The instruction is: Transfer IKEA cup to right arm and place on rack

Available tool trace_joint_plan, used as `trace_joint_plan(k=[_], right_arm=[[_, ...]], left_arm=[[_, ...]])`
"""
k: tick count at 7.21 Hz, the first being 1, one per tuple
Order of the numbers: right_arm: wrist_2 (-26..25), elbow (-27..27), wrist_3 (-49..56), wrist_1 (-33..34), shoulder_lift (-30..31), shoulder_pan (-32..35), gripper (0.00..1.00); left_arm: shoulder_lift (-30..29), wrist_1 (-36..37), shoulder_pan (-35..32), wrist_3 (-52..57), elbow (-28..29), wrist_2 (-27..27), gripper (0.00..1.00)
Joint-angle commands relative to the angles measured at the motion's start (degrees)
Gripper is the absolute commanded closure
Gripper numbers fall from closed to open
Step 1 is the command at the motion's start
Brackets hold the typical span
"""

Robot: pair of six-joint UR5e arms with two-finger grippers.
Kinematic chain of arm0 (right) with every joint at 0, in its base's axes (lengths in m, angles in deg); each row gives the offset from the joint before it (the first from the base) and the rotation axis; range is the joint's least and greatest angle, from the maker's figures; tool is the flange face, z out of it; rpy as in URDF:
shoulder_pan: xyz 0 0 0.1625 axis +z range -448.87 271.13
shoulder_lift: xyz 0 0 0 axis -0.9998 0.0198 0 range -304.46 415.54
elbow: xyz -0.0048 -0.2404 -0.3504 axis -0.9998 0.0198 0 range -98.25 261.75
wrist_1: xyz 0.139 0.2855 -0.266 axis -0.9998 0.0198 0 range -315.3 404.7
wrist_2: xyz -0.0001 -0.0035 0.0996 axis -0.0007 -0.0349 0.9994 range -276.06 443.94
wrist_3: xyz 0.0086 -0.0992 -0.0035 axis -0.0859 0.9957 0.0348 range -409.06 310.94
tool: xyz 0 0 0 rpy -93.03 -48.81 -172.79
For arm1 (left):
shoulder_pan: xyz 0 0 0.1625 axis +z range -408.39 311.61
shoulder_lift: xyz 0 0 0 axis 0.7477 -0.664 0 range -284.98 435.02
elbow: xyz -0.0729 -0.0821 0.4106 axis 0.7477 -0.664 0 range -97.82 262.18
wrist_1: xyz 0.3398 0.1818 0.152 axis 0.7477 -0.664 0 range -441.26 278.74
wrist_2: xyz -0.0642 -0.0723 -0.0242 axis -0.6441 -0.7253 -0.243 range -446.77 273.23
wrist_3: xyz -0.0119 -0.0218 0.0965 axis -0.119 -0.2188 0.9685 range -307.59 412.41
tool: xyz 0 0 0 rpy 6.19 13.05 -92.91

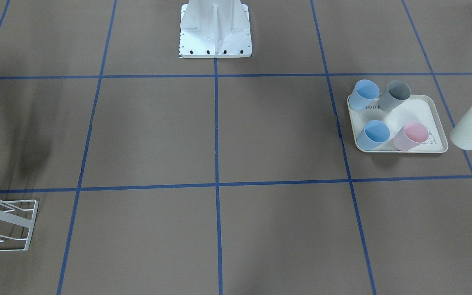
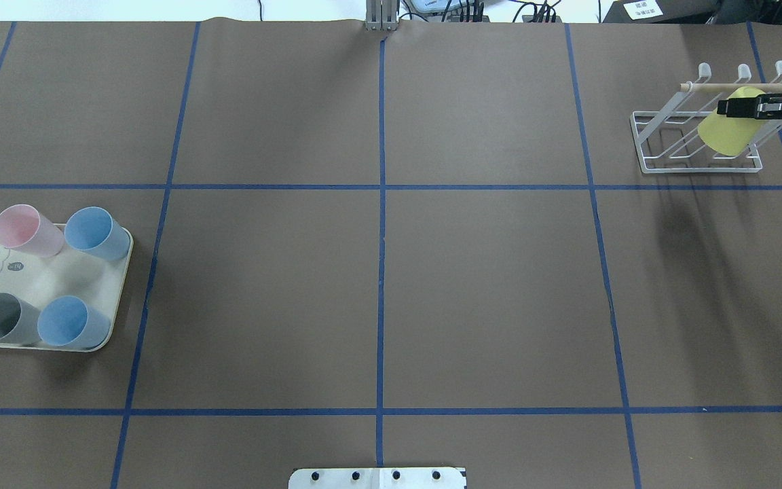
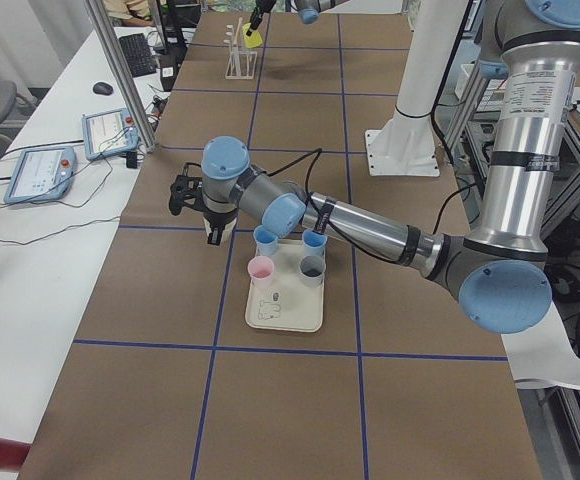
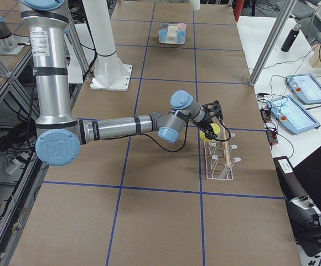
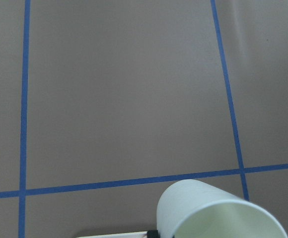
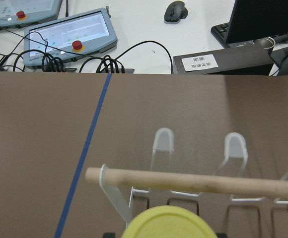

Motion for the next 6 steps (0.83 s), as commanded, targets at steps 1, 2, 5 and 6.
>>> trace_joint_plan(k=[1,2,5,6], right_arm=[[-2.2,0.6,0.0,0.0,-0.3,-1.7,0.02],[-2.5,0.6,-0.2,-0.1,-0.6,-2.2,0.01],[-1.9,-4.5,-4.3,-0.1,-1.3,-2.2,0.01],[-1.5,-7.6,-12.7,-0.2,-1.8,-2.2,0.01]], left_arm=[[-6.0,-0.8,0.7,-18.4,-2.7,-2.6,1.0],[-8.5,-0.8,3.6,-24.7,-4.3,-2.7,1.0],[-19.3,-1.4,13.6,-46.6,-5.6,-2.1,1.0],[-20.5,-5.2,17.0,-51.6,-5.4,-1.7,1.0]])
